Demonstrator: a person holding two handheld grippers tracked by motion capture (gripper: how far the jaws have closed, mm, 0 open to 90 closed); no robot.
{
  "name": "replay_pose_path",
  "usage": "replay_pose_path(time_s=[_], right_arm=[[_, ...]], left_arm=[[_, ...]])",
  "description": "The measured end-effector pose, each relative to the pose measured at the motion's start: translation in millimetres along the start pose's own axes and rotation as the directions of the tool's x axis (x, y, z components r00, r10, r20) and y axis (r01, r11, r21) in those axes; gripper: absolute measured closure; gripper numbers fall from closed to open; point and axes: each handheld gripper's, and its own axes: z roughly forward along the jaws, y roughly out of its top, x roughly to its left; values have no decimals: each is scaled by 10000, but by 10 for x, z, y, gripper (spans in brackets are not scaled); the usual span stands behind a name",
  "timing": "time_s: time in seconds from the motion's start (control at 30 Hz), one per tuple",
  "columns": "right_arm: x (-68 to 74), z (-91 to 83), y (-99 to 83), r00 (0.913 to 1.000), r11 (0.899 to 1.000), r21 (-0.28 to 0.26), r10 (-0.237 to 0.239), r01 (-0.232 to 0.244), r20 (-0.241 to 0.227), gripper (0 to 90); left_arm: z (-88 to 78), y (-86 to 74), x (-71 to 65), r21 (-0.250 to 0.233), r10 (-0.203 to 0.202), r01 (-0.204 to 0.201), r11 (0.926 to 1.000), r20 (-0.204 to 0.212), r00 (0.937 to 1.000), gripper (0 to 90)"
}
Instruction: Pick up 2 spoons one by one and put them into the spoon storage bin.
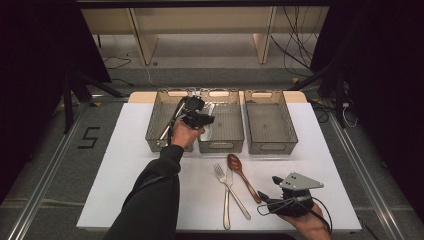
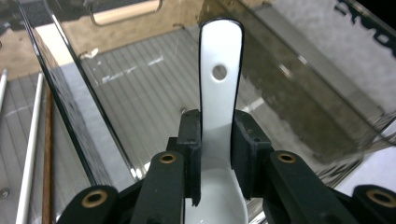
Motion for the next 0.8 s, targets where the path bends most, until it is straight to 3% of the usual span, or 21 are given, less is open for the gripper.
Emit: replay_pose_path(time_s=[0.33, 0.6, 0.8], right_arm=[[-3, 4, -3, 10000, 10000, 10, -5, 5, -4, 324], [0, 6, -1, 10000, 10000, -4, 36, -36, -1, 324], [6, 10, 6, 10000, 10000, 41, 46, -47, 26, 324]], left_arm=[[-11, -14, 14, 146, -88, 87, 9999, 64, 9999, 698], [-234, 8, 33, 56, -191, 191, 9998, -35, 9998, 543], [-453, -94, 70, -63, -410, 411, 9991, 162, 9990, 408]])
